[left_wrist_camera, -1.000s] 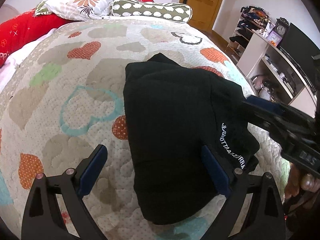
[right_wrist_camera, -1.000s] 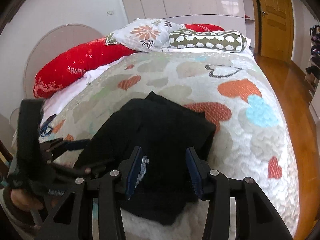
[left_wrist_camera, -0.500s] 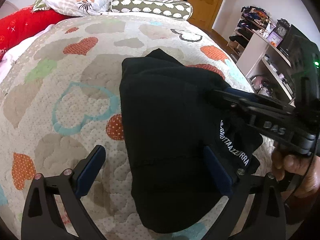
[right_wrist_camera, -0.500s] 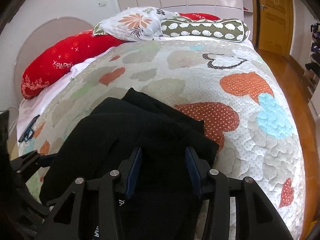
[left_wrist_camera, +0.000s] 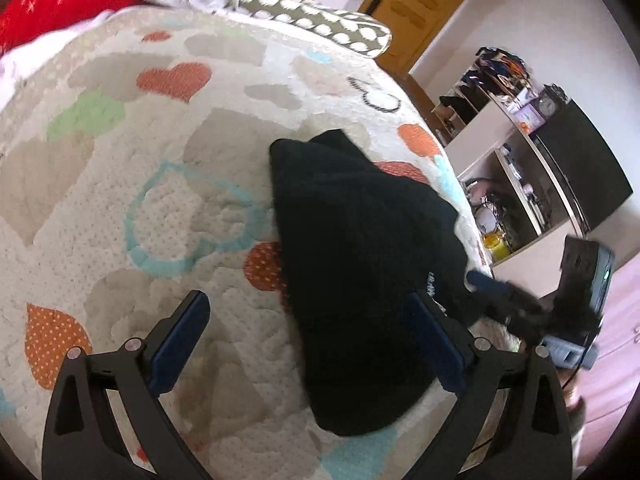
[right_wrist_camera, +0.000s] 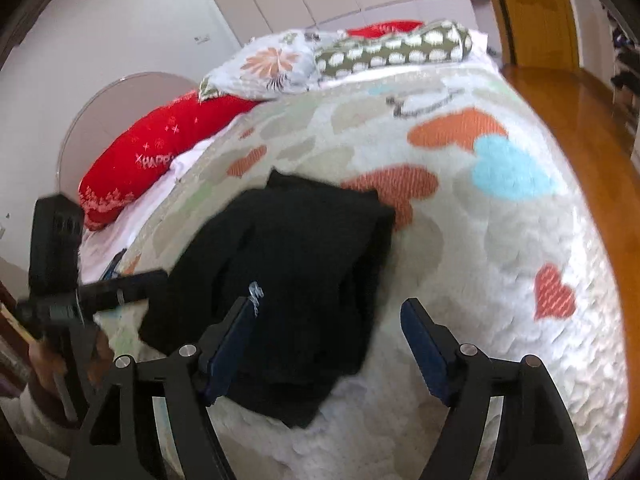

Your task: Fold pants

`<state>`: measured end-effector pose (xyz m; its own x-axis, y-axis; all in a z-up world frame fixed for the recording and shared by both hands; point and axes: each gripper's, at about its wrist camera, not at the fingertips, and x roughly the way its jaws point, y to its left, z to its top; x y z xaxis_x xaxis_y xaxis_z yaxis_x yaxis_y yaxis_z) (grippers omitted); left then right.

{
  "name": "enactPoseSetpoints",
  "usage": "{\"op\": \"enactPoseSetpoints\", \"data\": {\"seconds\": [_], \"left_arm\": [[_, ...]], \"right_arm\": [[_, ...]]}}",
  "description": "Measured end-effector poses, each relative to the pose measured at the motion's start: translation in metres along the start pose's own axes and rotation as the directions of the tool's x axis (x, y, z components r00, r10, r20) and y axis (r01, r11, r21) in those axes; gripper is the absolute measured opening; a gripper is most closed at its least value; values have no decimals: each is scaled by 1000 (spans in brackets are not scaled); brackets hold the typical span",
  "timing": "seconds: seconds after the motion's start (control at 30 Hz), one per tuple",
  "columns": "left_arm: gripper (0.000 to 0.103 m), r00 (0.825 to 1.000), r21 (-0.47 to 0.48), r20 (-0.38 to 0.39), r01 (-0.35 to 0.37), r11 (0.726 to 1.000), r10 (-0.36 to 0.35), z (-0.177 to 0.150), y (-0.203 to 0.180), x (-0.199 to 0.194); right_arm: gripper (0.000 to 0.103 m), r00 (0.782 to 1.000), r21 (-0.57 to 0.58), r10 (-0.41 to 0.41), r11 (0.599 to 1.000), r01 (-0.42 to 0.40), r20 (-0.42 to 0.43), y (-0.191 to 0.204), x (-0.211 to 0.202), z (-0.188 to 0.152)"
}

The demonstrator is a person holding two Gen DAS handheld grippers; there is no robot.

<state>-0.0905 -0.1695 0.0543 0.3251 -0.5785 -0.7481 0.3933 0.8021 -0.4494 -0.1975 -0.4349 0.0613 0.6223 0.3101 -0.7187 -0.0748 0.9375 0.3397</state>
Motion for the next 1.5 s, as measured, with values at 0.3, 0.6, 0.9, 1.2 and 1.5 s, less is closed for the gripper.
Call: {"op": "enactPoseSetpoints", "data": {"seconds": [0.3,0.6,0.9,1.2,1.5], "left_arm": [[101,996,1,-48,71,998,-70,11,-9,38],[54,998,97,-46,57,994,-53,21,-24,27],[54,997,118,70,-23,993,15,61,4,-20],[55,995,-5,-17,-103,995,103,76,80,14],[69,999,-89,-20,-47,995,46,69,105,14]], "right_arm": [[79,984,65,181,982,-180,-4,-5,39,4],[38,989,-4,136,991,-136,62,21,26,11],[35,970,-90,211,975,-201,123,64,27,57],[29,984,-81,170,983,-166,54,75,102,87],[32,998,-106,56,993,-51,41,73,94,84]]}}
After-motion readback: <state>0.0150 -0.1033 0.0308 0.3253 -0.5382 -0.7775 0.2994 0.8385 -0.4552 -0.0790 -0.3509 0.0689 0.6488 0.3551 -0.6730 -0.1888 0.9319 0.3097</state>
